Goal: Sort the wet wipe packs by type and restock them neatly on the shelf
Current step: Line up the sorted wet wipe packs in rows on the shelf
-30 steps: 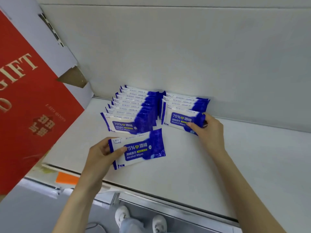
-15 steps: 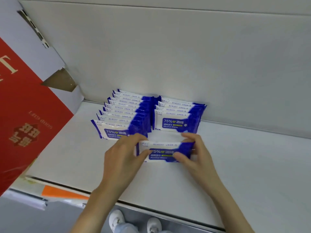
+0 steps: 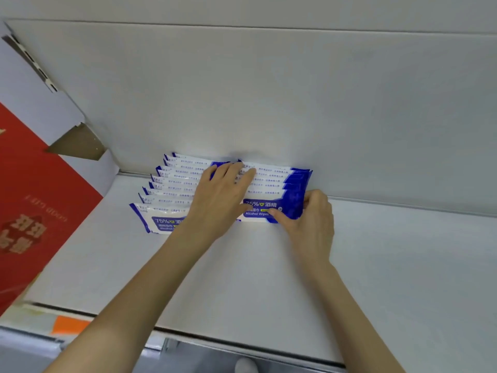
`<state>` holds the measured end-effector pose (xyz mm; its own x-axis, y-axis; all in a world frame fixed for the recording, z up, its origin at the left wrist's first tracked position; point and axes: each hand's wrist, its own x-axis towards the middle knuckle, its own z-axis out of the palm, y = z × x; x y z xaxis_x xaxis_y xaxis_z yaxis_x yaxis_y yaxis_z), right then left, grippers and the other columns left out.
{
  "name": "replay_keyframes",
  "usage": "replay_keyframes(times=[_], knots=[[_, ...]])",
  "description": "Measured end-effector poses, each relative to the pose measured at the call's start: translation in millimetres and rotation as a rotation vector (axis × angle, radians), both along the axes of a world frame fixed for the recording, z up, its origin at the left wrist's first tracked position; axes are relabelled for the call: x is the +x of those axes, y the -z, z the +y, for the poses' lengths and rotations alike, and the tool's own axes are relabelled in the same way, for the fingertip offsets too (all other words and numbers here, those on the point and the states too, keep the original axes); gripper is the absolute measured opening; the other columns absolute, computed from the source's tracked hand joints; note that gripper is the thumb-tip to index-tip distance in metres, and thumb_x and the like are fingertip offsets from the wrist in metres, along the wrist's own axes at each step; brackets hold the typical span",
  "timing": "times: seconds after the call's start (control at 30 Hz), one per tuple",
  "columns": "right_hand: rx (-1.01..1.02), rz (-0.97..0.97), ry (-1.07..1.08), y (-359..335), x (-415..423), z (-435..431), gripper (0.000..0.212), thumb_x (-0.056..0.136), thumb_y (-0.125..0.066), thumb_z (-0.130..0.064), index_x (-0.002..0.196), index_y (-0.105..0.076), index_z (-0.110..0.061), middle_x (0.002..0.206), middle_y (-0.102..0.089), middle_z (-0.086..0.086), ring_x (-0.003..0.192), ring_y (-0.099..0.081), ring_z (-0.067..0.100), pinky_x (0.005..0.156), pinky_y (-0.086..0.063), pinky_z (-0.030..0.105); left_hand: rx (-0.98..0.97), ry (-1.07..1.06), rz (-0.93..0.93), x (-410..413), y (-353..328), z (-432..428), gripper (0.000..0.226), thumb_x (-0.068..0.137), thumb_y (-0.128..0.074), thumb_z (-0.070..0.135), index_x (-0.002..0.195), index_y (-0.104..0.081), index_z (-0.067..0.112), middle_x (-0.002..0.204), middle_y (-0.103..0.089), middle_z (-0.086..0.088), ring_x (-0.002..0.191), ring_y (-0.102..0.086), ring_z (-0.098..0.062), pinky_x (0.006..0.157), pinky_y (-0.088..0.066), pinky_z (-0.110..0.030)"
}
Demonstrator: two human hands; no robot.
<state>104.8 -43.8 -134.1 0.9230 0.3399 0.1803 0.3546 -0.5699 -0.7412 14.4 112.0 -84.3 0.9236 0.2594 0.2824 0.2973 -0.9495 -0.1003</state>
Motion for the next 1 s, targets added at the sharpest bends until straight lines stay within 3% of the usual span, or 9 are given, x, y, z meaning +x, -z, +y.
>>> replay_keyframes(times=[0.13, 0.27, 0.33, 0.43, 0.57, 0.67, 0.8, 0.87, 1.0], knots=[[0.065, -0.020, 0.019, -5, -15, -22, 0.067, 0.071, -0.079, -0.042, 0.122, -0.049, -0.011, 0.116, -0.052, 0.004, 0.106, -0.049, 0.022, 0.088, -0.044, 0.037, 0.021, 0.014, -0.033, -10, -8, -11, 0.073, 0.064, -0.085, 0.037, 0.127, -0.057, 0.010, 0.127, -0.059, -0.017, 0.119, -0.056, -0.032, 0.102, -0.039, -0.049], [0.101, -0.001, -0.030, -18, -49, -70, 0.060, 0.080, -0.073, -0.038, 0.132, -0.047, -0.020, 0.129, -0.048, 0.000, 0.118, -0.044, 0.018, 0.101, -0.036, 0.032, -0.024, 0.069, -0.144, -50, -16, -53, 0.067, 0.074, -0.077, 0.039, 0.130, -0.055, 0.010, 0.132, -0.057, -0.015, 0.123, -0.053, -0.033, 0.103, -0.039, -0.051], [0.056, -0.032, -0.063, -19, -74, -100, 0.058, 0.082, -0.071, -0.038, 0.133, -0.047, -0.022, 0.132, -0.048, -0.002, 0.122, -0.041, 0.015, 0.102, -0.029, 0.027, -0.066, 0.095, -0.168, -80, -11, -84, 0.061, 0.080, -0.070, 0.042, 0.130, -0.055, 0.011, 0.132, -0.057, -0.013, 0.123, -0.053, -0.032, 0.104, -0.039, -0.048], [-0.017, -0.073, -0.071, -13, -120, -149, 0.055, 0.083, -0.069, -0.041, 0.131, -0.051, -0.021, 0.133, -0.052, -0.002, 0.123, -0.044, 0.018, 0.102, -0.029, 0.029, -0.179, 0.092, -0.182, -132, 8, -137, 0.059, 0.084, -0.048, 0.051, 0.129, -0.055, 0.015, 0.132, -0.058, -0.009, 0.122, -0.054, -0.028, 0.106, -0.033, -0.041], [0.038, -0.046, -0.002, 9, -194, -217, 0.058, 0.079, -0.053, -0.056, 0.126, -0.055, -0.022, 0.125, -0.056, -0.003, 0.117, -0.048, 0.017, 0.100, -0.035, 0.030, -0.472, 0.016, -0.229, -213, 49, -216, 0.057, 0.085, -0.047, 0.054, 0.132, -0.051, 0.021, 0.134, -0.056, -0.001, 0.125, -0.049, -0.021, 0.104, -0.033, -0.037], [0.030, 0.042, 0.016, 28, -254, -268, 0.057, 0.077, -0.053, -0.058, 0.125, -0.053, -0.027, 0.121, -0.054, -0.008, 0.118, -0.046, 0.014, 0.101, -0.035, 0.031, -0.641, -0.037, -0.200, -269, 74, -275, 0.057, 0.084, -0.047, 0.055, 0.131, -0.053, 0.022, 0.133, -0.056, 0.003, 0.122, -0.048, -0.017, 0.103, -0.030, -0.030], [-0.051, 0.067, 0.032, 36, -303, -342, 0.056, 0.079, -0.056, -0.057, 0.125, -0.053, -0.025, 0.125, -0.054, -0.007, 0.121, -0.046, 0.014, 0.103, -0.035, 0.036, -0.703, -0.044, -0.102, -314, 83, -338, 0.060, 0.083, -0.046, 0.056, 0.130, -0.055, 0.020, 0.132, -0.058, 0.001, 0.122, -0.049, -0.017, 0.103, -0.033, -0.028], [-0.063, 0.086, 0.088, 31, -314, -377, 0.052, 0.083, -0.065, -0.045, 0.128, -0.052, -0.023, 0.127, -0.053, -0.006, 0.122, -0.043, 0.014, 0.103, -0.033, 0.033, -0.706, -0.024, -0.084, -322, 80, -361, 0.060, 0.083, -0.045, 0.056, 0.129, -0.056, 0.019, 0.131, -0.058, 0.001, 0.122, -0.052, -0.019, 0.103, -0.035, -0.031], [-0.069, 0.127, 0.195, 26, -326, -437, 0.051, 0.083, -0.068, -0.037, 0.131, -0.050, -0.030, 0.130, -0.051, -0.008, 0.123, -0.042, 0.015, 0.104, -0.037, 0.044, -0.738, 0.052, -0.068, -316, 73, -403, 0.061, 0.085, -0.042, 0.059, 0.133, -0.052, 0.022, 0.134, -0.055, 0.006, 0.125, -0.048, -0.015, 0.104, -0.031, -0.028]])
